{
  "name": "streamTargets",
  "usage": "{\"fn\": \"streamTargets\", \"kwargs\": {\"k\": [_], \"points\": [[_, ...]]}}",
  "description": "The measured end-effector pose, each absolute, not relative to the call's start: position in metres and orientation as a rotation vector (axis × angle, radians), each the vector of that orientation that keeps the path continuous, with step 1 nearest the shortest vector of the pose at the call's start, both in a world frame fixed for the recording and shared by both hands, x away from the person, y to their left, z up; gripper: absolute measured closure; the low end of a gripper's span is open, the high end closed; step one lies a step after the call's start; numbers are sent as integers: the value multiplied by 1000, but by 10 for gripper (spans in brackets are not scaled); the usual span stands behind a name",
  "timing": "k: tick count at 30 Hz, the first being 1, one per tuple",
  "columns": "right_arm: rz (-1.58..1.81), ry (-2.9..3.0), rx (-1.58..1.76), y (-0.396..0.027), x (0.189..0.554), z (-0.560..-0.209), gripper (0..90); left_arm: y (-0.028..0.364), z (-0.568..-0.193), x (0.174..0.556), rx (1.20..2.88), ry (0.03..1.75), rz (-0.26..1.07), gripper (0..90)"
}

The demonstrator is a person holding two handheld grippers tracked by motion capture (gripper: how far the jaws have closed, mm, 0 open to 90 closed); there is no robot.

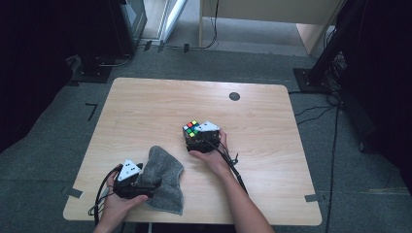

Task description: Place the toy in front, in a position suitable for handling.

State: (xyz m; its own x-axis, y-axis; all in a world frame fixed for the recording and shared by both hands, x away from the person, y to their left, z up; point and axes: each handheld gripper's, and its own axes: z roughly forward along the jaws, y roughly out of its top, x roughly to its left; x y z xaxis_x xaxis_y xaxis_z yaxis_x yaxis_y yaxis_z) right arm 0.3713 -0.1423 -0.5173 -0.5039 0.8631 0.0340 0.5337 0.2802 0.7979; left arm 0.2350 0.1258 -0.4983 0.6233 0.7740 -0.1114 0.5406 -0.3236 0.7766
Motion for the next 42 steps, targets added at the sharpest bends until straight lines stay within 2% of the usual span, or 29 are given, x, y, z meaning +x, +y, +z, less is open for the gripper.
{"fn": "streamTargets", "kwargs": {"k": [8, 11, 21, 36, 39, 42], "points": [[1040, 2166, 1246, -137, 375, -519, 320, 123, -499, 234, 2025, 1014, 363, 118], [1042, 2169, 1251, -138, 374, -519, 335, 122, -499, 233, 2026, 1010, 366, 128], [1071, 2135, 1214, -154, 355, -508, 341, 123, -501, 235, 2021, 1019, 359, 135], [1120, 2160, 1146, -197, 299, -472, 341, 114, -503, 234, 2052, 1006, 368, 161], [1126, 2162, 1142, -207, 287, -470, 341, 112, -505, 234, 2068, 1005, 369, 215], [1125, 2157, 1141, -217, 275, -469, 341, 111, -506, 235, 2072, 1007, 366, 342]]}}
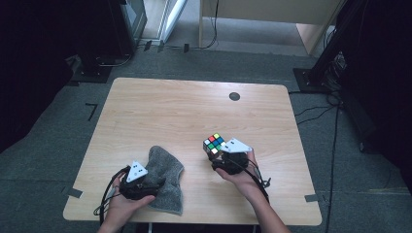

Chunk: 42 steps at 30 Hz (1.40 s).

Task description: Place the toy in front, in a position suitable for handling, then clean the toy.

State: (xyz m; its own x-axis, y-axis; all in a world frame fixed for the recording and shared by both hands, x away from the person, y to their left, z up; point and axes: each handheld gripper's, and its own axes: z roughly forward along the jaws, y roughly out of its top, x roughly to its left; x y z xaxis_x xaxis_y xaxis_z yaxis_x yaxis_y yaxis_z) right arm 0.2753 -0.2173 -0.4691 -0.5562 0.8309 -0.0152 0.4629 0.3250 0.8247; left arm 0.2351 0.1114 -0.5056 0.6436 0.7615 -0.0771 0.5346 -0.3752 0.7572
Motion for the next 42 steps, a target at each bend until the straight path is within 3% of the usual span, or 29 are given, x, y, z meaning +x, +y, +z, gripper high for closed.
{"fn": "streamTargets", "kwargs": {"k": [3, 6, 12, 18, 30, 32, 36, 42], "points": [[1133, 2150, 1142, -226, 264, -467, 341, 112, -505, 235, 2066, 977, 353, 574], [1153, 2144, 1147, -234, 254, -464, 341, 111, -503, 237, 2059, 974, 344, 694], [1181, 2142, 1142, -242, 236, -465, 341, 116, -491, 247, 1976, 998, 297, 784], [1221, 2168, 1087, -234, 227, -463, 341, 106, -461, 246, 1872, 854, 288, 809], [1285, 2299, 964, -199, 216, -471, 341, 49, -413, 253, 1741, 591, 77, 793], [1300, 2302, 947, -194, 214, -470, 341, 36, -414, 251, 1785, 554, 59, 743], [1273, 2296, 903, -187, 210, -466, 342, 17, -427, 247, 1915, 594, 151, 475], [1250, 2279, 872, -186, 207, -471, 342, 21, -431, 252, 1913, 619, 109, 367]]}}
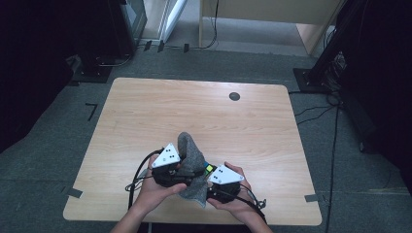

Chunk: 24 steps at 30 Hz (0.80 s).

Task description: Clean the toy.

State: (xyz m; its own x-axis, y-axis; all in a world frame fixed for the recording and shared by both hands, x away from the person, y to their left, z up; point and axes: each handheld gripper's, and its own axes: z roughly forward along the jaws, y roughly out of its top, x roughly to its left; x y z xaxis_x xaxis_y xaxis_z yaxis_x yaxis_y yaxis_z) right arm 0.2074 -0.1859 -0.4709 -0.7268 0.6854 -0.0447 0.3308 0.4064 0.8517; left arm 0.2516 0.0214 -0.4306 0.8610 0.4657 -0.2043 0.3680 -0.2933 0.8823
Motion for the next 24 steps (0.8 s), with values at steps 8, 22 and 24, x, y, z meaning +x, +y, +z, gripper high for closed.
{"fn": "streamTargets", "kwargs": {"k": [8, 22, 24], "points": [[1287, 2233, 929, -196, 212, -468, 343, 32, -430, 252, 1787, 513, 11, 751], [1211, 2265, 887, -189, 207, -473, 344, 17, -435, 249, 1911, 601, 221, 752], [1213, 2262, 883, -189, 208, -474, 344, 18, -434, 248, 1899, 598, 191, 756]]}}
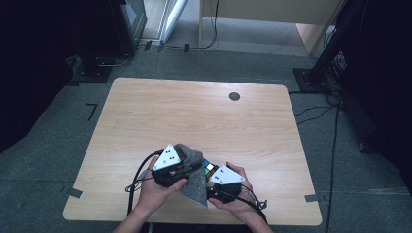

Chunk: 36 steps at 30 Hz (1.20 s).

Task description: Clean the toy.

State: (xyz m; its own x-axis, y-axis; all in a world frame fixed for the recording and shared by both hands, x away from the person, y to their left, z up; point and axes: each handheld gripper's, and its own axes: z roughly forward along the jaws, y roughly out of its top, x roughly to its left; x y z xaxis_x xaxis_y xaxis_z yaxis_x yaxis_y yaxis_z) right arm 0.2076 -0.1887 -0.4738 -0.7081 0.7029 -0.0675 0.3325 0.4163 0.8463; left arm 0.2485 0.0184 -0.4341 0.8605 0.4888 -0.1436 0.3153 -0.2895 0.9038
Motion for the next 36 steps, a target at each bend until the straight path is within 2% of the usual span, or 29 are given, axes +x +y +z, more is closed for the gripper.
{"fn": "streamTargets", "kwargs": {"k": [2, 4, 7, 9, 11, 14, 16, 21, 24, 27, 33, 36], "points": [[1224, 2258, 876, -187, 208, -474, 344, 11, -431, 241, 1904, 523, 151, 753], [1231, 2252, 878, -186, 208, -473, 344, 2, -429, 233, 1937, 482, 234, 738], [1223, 2239, 886, -188, 207, -472, 344, 4, -429, 238, 1931, 521, 227, 733], [1210, 2236, 880, -191, 207, -472, 344, 17, -433, 251, 1896, 646, 190, 739], [1215, 2237, 878, -192, 207, -472, 344, 21, -434, 254, 1864, 686, 137, 745], [1230, 2232, 882, -191, 207, -471, 344, 9, -431, 243, 1867, 566, 100, 758], [1222, 2232, 871, -190, 207, -471, 344, 1, -430, 237, 1913, 504, 158, 761], [1203, 2222, 871, -194, 206, -469, 344, 20, -437, 257, 1848, 654, 89, 782], [1220, 2223, 875, -192, 206, -470, 344, 18, -435, 252, 1832, 608, 42, 792], [1228, 2220, 875, -191, 206, -469, 344, 2, -428, 238, 1903, 502, 125, 789], [1207, 2220, 876, -193, 204, -468, 343, 23, -438, 258, 1856, 675, 120, 790], [1230, 2218, 874, -191, 204, -468, 344, 20, -433, 250, 1853, 592, 107, 790]]}}
